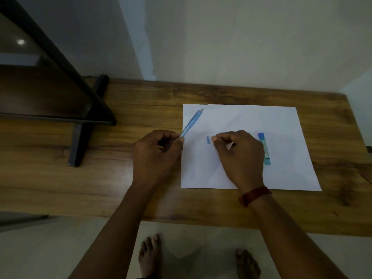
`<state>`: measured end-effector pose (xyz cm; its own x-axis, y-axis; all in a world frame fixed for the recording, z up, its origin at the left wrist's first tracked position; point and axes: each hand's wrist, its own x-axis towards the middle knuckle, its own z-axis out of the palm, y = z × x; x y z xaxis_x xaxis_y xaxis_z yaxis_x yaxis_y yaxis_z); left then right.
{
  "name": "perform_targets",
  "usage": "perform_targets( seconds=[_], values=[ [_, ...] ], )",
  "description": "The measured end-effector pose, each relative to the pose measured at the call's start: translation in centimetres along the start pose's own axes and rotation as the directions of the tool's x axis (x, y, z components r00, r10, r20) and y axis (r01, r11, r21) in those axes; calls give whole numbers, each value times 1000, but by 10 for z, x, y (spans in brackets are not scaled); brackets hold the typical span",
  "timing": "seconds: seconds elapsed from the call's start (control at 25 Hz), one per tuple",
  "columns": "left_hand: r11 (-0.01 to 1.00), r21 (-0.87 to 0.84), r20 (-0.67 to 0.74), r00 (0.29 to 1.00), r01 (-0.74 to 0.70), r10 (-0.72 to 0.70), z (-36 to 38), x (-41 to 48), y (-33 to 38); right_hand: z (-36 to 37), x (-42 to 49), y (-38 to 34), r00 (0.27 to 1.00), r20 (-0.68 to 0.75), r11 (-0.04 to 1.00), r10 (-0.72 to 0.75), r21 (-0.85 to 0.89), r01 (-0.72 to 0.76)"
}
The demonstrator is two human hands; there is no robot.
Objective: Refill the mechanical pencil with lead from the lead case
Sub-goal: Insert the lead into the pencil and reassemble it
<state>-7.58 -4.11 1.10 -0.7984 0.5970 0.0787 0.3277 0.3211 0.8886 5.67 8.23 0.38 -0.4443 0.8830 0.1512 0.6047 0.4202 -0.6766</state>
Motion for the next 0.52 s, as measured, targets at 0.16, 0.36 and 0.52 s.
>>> perform_targets(
  seconds=[0.16, 0.36, 0.52],
  values=[
    [999, 32, 60, 998, -8, 6, -6, -2, -2, 13, -7, -7, 997, -27, 980, -76, -189, 69],
    [991, 73, 110, 988, -115, 107, -15, -2, -7, 20, -7, -13, 994, -54, 960, -98, -267, 80],
    [979, 113, 120, 981, -168, 155, -17, 1, -10, 19, -5, -20, 999, -39, 998, -34, -58, 31]
  ],
)
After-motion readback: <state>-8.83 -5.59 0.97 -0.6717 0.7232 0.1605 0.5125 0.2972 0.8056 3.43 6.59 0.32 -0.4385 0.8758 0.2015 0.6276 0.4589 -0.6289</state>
